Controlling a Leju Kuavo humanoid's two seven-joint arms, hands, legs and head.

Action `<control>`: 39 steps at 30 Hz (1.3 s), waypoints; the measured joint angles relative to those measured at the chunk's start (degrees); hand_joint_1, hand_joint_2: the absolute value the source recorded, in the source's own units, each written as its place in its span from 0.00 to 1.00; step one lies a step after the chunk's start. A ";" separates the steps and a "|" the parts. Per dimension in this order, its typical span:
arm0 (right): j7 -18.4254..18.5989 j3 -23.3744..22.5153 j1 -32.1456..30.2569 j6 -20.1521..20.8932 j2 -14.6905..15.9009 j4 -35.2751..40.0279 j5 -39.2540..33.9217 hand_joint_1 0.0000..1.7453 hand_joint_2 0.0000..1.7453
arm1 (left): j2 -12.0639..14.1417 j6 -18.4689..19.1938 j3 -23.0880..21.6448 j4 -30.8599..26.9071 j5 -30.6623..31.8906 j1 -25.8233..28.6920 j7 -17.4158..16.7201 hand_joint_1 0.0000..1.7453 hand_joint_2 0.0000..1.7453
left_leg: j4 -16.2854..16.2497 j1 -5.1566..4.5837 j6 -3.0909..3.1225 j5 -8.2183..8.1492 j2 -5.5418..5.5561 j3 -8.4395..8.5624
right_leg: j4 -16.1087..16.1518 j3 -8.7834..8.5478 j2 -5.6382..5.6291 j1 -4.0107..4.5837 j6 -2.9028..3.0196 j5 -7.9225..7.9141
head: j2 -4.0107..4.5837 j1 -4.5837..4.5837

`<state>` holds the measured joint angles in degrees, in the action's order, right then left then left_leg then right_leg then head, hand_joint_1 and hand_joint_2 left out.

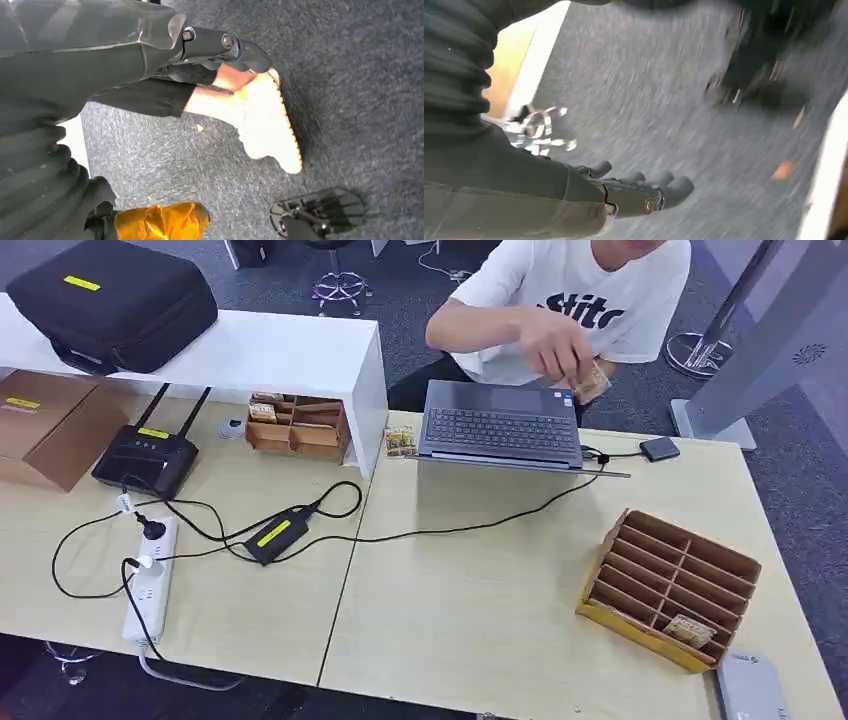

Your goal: Pass the card to the sensor for recognition and then transmit it.

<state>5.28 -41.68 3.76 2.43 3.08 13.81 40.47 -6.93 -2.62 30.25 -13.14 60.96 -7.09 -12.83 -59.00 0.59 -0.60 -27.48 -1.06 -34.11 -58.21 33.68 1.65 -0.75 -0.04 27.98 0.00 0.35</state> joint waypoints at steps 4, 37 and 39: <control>4.36 -2.36 -0.93 -4.89 0.20 -0.09 -2.78 0.00 1.00 | 0.02 -0.94 0.00 0.00 -0.24 0.33 0.22 0.00 1.00 | 0.00 0.01 0.01 -0.01 -0.01 -0.01 | 0.00 -0.02 -0.04 0.02 0.00 0.00 | 0.00 -0.02; -1.13 -1.75 -1.22 -6.38 -0.48 -1.46 4.32 0.00 0.00 | 0.00 -0.57 -0.98 0.00 -0.53 -0.07 0.07 0.00 1.00 | 0.04 0.04 -0.01 -0.03 -0.04 0.08 | -0.03 -0.05 -0.08 0.04 0.02 0.06 | 0.00 -0.09; -0.80 -1.73 -1.00 0.89 -0.07 -1.44 6.13 0.00 0.00 | 0.02 0.21 -1.20 0.00 -0.24 -0.08 0.07 0.00 1.00 | 0.04 0.04 -0.01 -0.03 -0.04 0.09 | -0.02 -0.07 -0.07 0.04 0.02 0.06 | 0.00 -0.06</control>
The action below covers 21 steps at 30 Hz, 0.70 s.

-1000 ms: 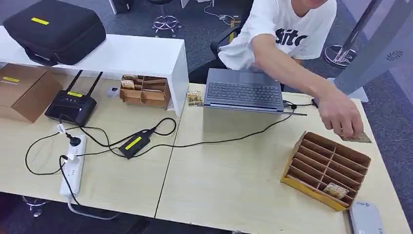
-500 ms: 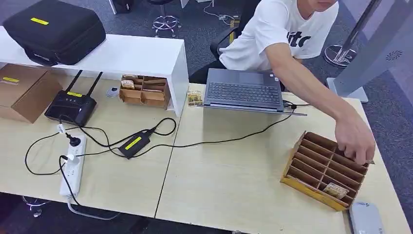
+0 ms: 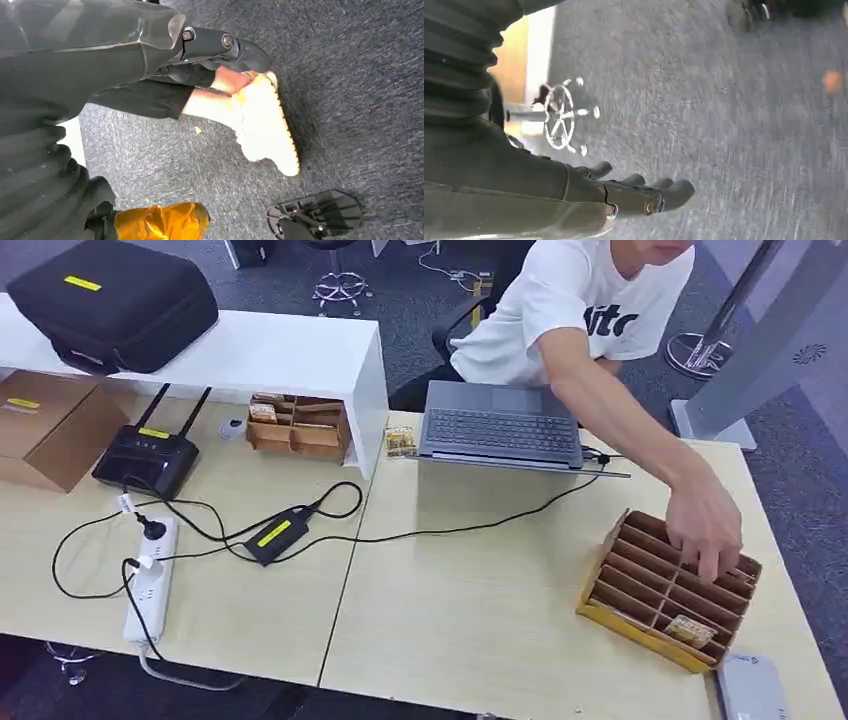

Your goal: Pass the card to the sensor for recognition and then transmit it.

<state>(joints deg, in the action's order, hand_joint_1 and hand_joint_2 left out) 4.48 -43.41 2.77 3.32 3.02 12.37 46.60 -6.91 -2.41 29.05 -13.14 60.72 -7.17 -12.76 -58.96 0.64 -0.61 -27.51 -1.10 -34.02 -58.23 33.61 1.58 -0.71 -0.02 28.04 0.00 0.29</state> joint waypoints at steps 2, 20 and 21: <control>0.33 0.20 0.00 5.10 0.00 -0.15 1.10 0.00 0.00 | 0.07 0.51 -0.28 0.00 0.13 -0.08 0.00 0.00 1.00 | -0.02 -0.04 0.00 0.00 0.03 0.01 | 0.01 -0.02 0.04 -0.04 0.00 0.00 | 0.00 0.04; -0.94 -1.11 -0.35 -7.18 -0.53 -0.15 -0.50 0.00 0.00 | 0.20 -1.20 -0.81 0.00 -1.14 0.05 -0.04 0.00 1.00 | 0.01 -0.01 -0.07 -0.09 -0.02 0.07 | -0.04 -0.03 -0.06 -0.01 0.01 0.04 | 0.00 0.02; -0.87 -1.44 -0.33 -6.18 -0.50 -0.15 -0.30 0.00 0.00 | 0.17 -1.20 -0.81 0.00 -1.18 0.06 -0.02 0.00 1.00 | 0.01 -0.02 -0.07 -0.09 -0.02 0.06 | -0.03 -0.03 -0.05 -0.02 0.01 0.04 | 0.00 0.04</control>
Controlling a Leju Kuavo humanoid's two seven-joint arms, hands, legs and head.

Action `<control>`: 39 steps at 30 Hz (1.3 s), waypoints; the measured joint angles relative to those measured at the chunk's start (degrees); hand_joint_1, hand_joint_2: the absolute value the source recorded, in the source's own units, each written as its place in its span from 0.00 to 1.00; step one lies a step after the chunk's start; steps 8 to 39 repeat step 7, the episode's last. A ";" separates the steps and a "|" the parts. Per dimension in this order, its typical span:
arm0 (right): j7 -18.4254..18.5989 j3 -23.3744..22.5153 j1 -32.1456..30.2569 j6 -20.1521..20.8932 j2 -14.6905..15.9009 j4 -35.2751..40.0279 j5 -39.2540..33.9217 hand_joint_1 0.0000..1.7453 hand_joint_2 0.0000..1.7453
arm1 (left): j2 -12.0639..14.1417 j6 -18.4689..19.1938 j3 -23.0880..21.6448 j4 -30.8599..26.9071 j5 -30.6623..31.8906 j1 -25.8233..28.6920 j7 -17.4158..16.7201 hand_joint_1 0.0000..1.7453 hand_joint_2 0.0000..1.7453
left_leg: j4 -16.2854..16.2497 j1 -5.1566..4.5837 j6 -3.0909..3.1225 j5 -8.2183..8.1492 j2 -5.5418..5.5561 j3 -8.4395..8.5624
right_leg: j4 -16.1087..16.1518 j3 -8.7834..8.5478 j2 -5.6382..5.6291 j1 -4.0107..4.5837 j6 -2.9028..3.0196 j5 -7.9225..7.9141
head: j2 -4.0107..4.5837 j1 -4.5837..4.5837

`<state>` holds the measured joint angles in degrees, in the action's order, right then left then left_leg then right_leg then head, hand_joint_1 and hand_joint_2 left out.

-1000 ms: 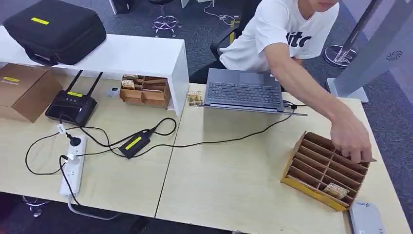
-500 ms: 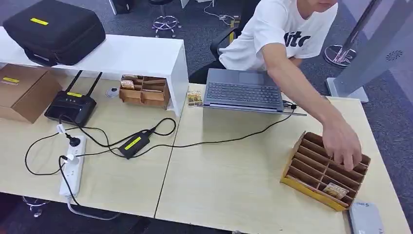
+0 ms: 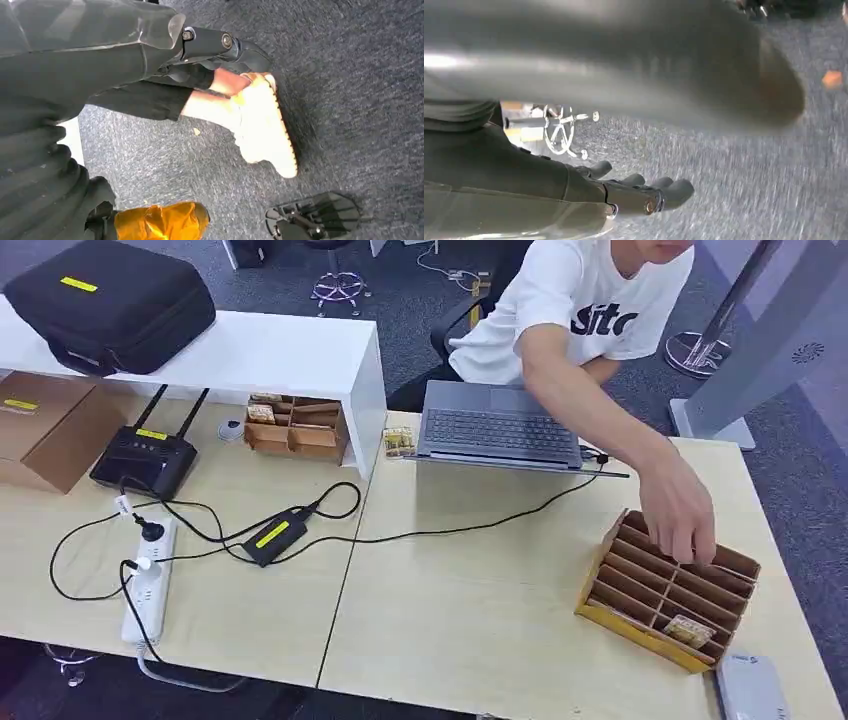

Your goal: Pass the card to the sensor for recognition and then transmit it.

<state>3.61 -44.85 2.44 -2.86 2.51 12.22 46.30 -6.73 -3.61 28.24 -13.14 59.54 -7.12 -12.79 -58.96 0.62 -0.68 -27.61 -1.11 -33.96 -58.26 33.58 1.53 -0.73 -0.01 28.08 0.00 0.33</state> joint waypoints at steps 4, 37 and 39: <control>0.44 -0.02 0.15 6.22 0.31 -0.02 1.88 0.00 0.00 | 0.11 0.66 0.00 0.00 0.18 -0.04 0.04 0.00 1.00 | -0.01 -0.03 0.01 0.00 0.01 0.02 | 0.02 -0.01 0.02 -0.02 0.00 0.00 | 0.00 0.00; 0.46 0.00 0.06 6.55 -0.18 -0.20 1.88 0.00 0.00 | 0.11 0.72 0.00 0.02 0.20 -0.04 0.04 0.00 1.00 | -0.01 -0.03 0.00 0.00 0.01 0.03 | 0.00 0.00 0.01 -0.03 0.00 0.00 | 0.00 0.04; 0.46 0.00 0.06 6.55 -0.18 -0.20 1.88 0.00 0.00 | 0.11 0.72 0.00 0.02 0.20 -0.04 0.04 0.00 1.00 | -0.01 -0.03 0.00 0.00 0.01 0.03 | 0.00 0.00 0.01 -0.03 0.00 0.00 | 0.00 0.04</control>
